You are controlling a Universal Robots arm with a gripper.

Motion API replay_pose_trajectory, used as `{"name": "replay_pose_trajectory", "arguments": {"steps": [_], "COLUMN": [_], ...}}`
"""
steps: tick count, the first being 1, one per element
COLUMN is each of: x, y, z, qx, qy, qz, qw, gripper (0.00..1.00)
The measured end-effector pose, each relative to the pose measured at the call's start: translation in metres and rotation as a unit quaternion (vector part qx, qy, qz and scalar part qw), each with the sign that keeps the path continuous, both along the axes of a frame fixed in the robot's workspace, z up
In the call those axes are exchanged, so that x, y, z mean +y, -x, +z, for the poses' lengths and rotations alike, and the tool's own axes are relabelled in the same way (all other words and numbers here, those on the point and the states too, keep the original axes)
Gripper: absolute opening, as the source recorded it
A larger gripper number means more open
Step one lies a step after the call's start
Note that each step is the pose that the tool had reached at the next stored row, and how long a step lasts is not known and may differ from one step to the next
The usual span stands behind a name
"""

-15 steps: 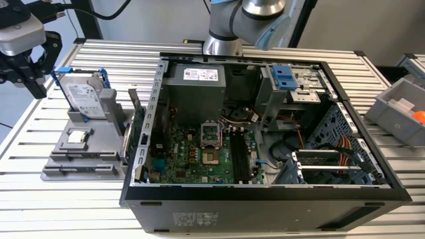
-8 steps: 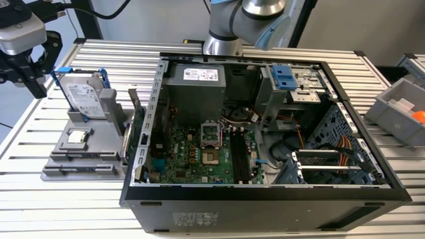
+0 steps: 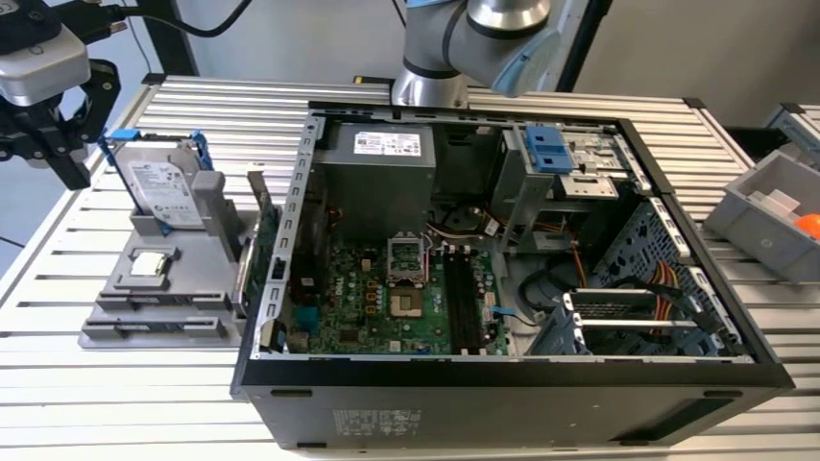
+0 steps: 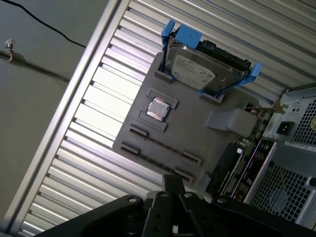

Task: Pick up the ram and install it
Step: 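Pick up the ram and move it above insertion slot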

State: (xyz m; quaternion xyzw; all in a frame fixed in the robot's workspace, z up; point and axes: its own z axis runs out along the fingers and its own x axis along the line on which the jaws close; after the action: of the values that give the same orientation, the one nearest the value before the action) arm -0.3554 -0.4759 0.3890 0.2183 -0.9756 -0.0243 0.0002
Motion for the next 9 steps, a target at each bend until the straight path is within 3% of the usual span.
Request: {"name": "replay_pose_trajectory", "arguments": {"steps": [5, 9], "x": [0.0, 0.0], "y": [0.0, 0.0], "z": [0.0, 0.0], "qx": [0.0, 0.0], "qy": [0.0, 0.0016], "qz": [0.001, 0.022], "qw": [1.0, 0.99976], "gripper": [0.0, 0.0]}}
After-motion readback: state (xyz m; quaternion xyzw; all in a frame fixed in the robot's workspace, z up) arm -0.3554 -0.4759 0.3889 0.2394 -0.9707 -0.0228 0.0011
